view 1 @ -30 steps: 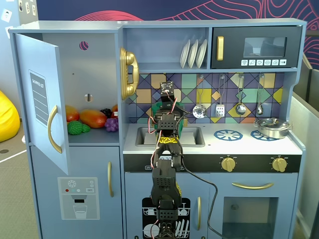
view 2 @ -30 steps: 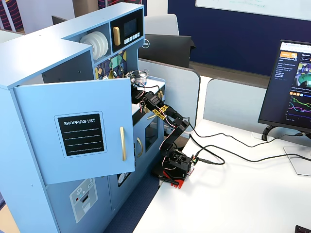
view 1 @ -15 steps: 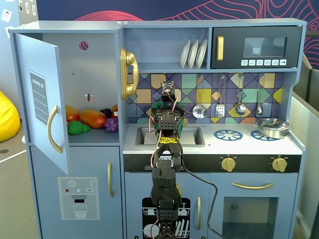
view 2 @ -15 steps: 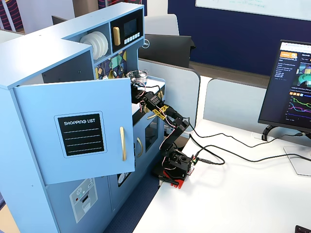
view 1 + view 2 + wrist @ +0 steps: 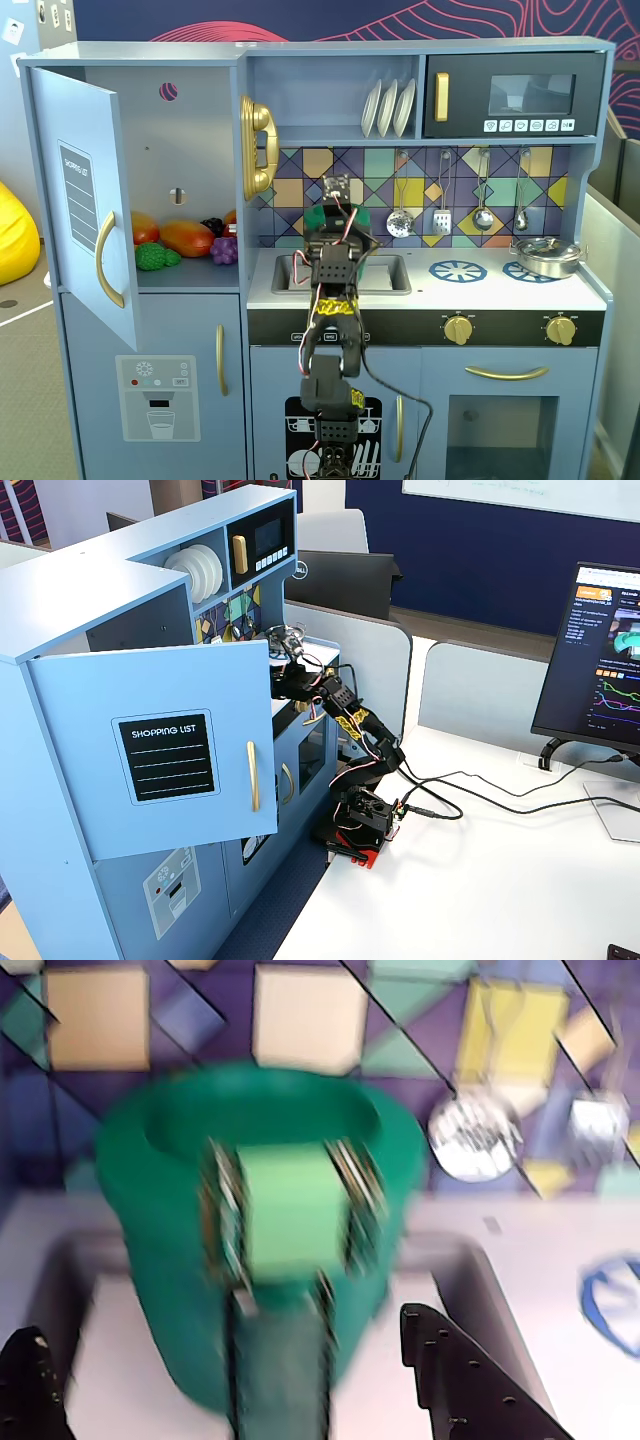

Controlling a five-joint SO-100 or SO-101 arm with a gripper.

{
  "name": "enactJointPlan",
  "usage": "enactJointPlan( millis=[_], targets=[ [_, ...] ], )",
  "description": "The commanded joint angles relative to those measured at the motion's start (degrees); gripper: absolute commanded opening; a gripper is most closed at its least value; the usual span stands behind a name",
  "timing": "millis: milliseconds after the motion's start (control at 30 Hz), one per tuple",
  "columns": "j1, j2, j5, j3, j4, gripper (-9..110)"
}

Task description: Pick up the lid from the counter and put it on the green recipient

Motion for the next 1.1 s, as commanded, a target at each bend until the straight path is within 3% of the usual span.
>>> enactJointPlan(
  millis=[0, 100, 333, 567, 667, 800, 1067],
  targets=[
    [0.88, 8.09, 0.7, 3.43, 5.01, 35],
    [0.79, 12.92, 0.79, 8.26, 11.07, 29],
    [0.26, 21.36, 0.79, 23.38, 20.3, 0],
    [-1.58, 24.96, 14.15, 42.19, 21.36, 0],
    [-2.99, 27.6, 8.7, 51.5, 21.53, 0],
    [-4.83, 33.13, 10.28, 61.44, 21.27, 0],
    [-7.91, 39.46, 12.57, 67.68, 39.99, 0]
  ],
)
